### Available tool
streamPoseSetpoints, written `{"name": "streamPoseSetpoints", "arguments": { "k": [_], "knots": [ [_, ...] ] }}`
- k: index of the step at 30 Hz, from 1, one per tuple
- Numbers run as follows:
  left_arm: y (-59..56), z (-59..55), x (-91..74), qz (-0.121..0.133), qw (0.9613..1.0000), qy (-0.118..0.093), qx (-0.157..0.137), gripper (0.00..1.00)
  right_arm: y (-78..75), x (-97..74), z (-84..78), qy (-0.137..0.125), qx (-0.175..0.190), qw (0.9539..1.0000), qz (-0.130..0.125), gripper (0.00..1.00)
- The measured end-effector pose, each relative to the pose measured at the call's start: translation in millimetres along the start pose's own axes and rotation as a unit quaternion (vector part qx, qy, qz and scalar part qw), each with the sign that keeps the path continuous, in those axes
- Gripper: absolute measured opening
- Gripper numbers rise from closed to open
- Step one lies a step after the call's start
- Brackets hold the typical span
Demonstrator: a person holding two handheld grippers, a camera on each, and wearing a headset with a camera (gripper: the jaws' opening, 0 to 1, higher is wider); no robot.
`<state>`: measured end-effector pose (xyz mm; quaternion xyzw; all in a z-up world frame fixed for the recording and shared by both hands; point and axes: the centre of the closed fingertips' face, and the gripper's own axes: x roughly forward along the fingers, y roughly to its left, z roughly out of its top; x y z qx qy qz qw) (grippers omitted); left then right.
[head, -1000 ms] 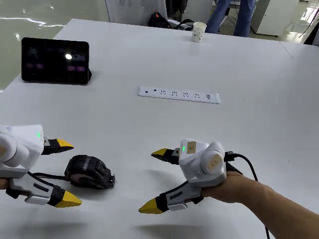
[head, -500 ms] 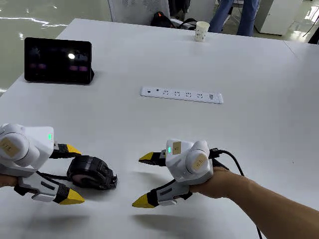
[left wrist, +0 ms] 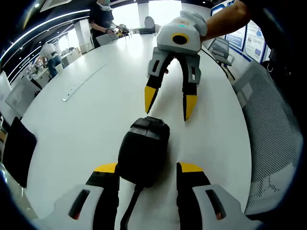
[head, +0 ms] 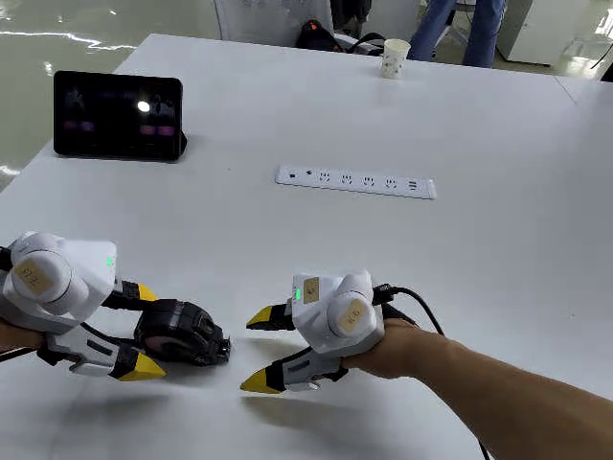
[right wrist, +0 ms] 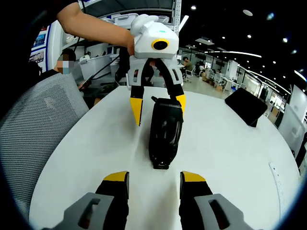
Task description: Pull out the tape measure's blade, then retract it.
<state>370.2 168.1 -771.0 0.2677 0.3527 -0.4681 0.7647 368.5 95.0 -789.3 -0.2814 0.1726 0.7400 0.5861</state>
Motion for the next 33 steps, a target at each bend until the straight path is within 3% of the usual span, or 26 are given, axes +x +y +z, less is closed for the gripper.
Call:
{"name": "streamPoseSetpoints", "arguments": {
  "k": [8, 17, 19, 33],
  "knots": [
    [7.2, 1.1, 3.6, -0.002, 0.9999, 0.004, 0.011, 0.31, -4.5, 14.4, 4.0, 0.006, -0.004, 1.0000, -0.002, 0.27],
    [5.9, 0.5, 5.3, -0.016, 0.9998, 0.000, 0.015, 0.30, -13.1, 30.1, 1.6, 0.010, 0.005, 0.9999, -0.007, 0.18],
    [6.0, 0.4, 5.6, -0.017, 0.9997, -0.002, 0.017, 0.30, -18.3, 29.0, 1.0, 0.008, 0.008, 0.9998, -0.015, 0.14],
    [6.7, 0.0, 5.8, -0.022, 0.9997, -0.007, 0.009, 0.28, -15.7, 27.9, 0.6, 0.005, 0.016, 0.9998, -0.013, 0.10]
  ]
}}
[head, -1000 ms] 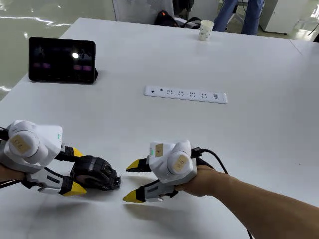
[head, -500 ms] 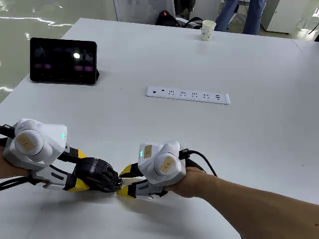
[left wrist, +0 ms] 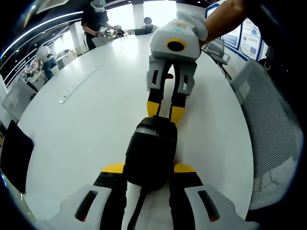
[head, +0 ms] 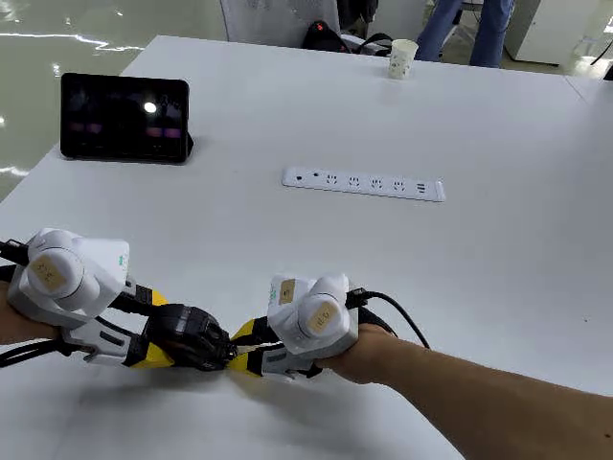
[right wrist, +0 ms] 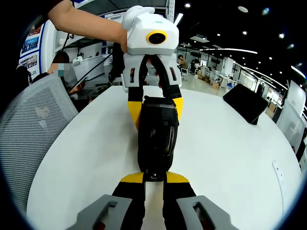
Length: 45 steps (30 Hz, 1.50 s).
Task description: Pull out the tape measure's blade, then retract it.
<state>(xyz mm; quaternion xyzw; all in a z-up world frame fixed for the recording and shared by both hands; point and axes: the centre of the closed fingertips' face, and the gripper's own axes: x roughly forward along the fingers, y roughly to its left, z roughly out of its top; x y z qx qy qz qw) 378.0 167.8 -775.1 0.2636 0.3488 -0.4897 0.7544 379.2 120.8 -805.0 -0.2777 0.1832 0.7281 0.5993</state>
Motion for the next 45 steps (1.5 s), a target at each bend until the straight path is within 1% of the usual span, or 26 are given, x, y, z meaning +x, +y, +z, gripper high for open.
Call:
{"name": "streamPoseSetpoints", "arguments": {
  "k": [4, 5, 6, 10, 18, 30, 37, 41, 45],
  "knots": [
    [-0.4, -0.3, -0.4, -0.003, 1.0000, 0.004, -0.001, 0.28, 0.1, -0.5, -0.3, 0.003, -0.003, 1.0000, 0.000, 0.09],
    [0.9, -3.2, -1.2, 0.001, 0.9999, 0.013, 0.003, 0.26, -0.7, -0.8, -0.7, 0.004, -0.005, 1.0000, -0.002, 0.09],
    [2.5, -2.7, -0.6, -0.001, 0.9999, 0.011, 0.001, 0.26, -1.3, -0.7, -0.2, 0.005, -0.008, 1.0000, -0.003, 0.09],
    [4.8, -3.6, -1.1, -0.005, 0.9999, 0.013, 0.005, 0.26, -0.1, -1.5, 0.0, 0.007, -0.007, 0.9999, 0.000, 0.09],
    [5.4, -3.0, -0.6, -0.005, 0.9999, 0.010, 0.002, 0.25, -1.1, -1.4, -1.4, 0.009, -0.006, 0.9999, 0.002, 0.09],
    [3.6, -0.1, 0.6, -0.006, 0.9999, 0.009, 0.000, 0.25, -1.6, -11.2, -9.8, 0.017, -0.012, 0.9998, 0.004, 0.09],
    [2.4, -0.2, 1.2, -0.007, 0.9999, 0.010, -0.001, 0.26, -0.6, -18.6, -14.8, 0.023, -0.014, 0.9996, 0.005, 0.09],
    [2.1, -0.2, 1.7, -0.007, 0.9999, 0.010, -0.002, 0.26, -0.5, -23.2, -18.7, 0.024, -0.007, 0.9996, 0.009, 0.09],
    [2.2, -0.1, 2.0, -0.007, 0.9999, 0.009, -0.004, 0.26, -1.5, -26.4, -22.7, 0.028, -0.012, 0.9995, 0.008, 0.09]
  ]
}}
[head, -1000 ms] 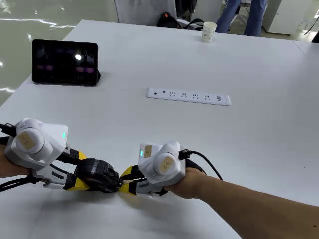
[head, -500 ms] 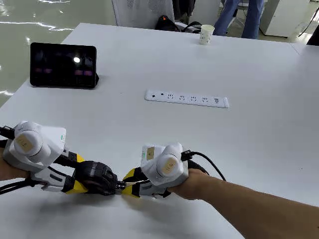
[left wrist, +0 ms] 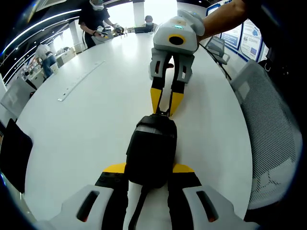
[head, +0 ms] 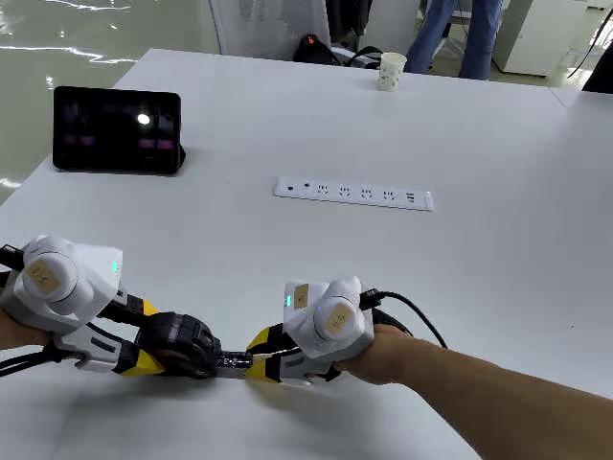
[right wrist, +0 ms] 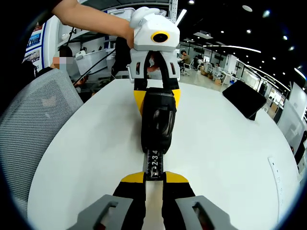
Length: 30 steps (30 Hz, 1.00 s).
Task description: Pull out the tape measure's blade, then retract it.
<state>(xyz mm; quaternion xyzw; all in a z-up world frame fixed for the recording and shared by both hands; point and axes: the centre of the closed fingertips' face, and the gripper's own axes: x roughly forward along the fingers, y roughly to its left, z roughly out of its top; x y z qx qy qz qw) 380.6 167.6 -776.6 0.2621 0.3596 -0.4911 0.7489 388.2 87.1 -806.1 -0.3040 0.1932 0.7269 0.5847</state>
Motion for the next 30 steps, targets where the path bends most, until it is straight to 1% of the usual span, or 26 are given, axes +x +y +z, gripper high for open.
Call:
{"name": "streamPoseSetpoints", "arguments": {
  "k": [12, 19, 30],
  "knots": [
    [0.0, -0.5, 0.0, -0.002, 1.0000, 0.000, -0.002, 0.26, 0.9, -11.2, -9.8, 0.010, -0.006, 0.9999, 0.000, 0.09],
    [-0.4, -0.3, -0.4, -0.003, 1.0000, 0.000, -0.004, 0.26, 5.4, -20.9, -11.4, 0.015, -0.006, 0.9999, 0.000, 0.09],
    [0.2, -0.5, -0.8, -0.004, 1.0000, -0.001, -0.006, 0.26, 8.2, -31.7, -15.8, 0.020, -0.006, 0.9998, 0.000, 0.09]
  ]
}}
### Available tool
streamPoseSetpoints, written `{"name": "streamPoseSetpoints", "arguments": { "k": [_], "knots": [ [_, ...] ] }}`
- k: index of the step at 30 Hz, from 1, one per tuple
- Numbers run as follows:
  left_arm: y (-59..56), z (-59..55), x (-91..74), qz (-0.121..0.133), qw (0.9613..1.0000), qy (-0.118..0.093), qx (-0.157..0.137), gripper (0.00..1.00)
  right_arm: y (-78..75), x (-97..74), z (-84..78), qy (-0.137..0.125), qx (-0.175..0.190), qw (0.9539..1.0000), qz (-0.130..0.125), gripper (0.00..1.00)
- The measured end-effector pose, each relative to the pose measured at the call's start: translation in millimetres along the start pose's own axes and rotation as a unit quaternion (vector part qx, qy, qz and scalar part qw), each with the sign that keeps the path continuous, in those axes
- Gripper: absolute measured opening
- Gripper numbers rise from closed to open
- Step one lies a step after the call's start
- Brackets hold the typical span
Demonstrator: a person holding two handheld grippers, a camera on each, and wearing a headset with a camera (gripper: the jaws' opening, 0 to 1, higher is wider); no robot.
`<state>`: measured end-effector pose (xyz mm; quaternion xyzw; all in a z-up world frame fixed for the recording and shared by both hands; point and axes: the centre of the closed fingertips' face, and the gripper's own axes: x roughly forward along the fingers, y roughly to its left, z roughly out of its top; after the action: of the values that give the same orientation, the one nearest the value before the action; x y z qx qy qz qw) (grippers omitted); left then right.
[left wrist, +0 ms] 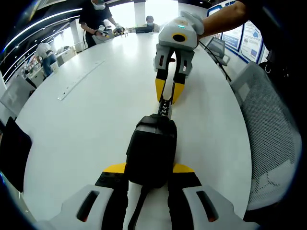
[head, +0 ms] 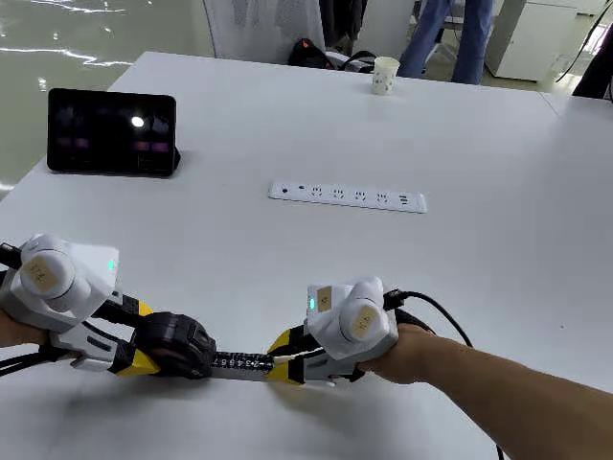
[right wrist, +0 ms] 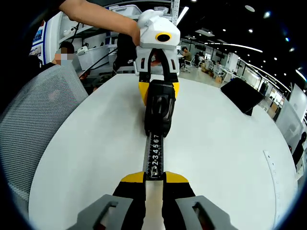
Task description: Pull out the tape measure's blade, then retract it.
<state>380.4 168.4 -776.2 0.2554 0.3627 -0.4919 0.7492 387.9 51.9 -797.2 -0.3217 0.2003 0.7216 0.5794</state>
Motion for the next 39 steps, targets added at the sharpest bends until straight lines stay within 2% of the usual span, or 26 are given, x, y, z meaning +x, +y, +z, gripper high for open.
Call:
{"name": "streamPoseSetpoints", "arguments": {
  "k": [39],
  "knots": [
    [-0.2, 0.5, 0.0, -0.002, 1.0000, 0.003, -0.003, 0.26, 2.7, -30.5, -32.3, 0.012, 0.012, 0.9999, -0.002, 0.09]
  ]
}}
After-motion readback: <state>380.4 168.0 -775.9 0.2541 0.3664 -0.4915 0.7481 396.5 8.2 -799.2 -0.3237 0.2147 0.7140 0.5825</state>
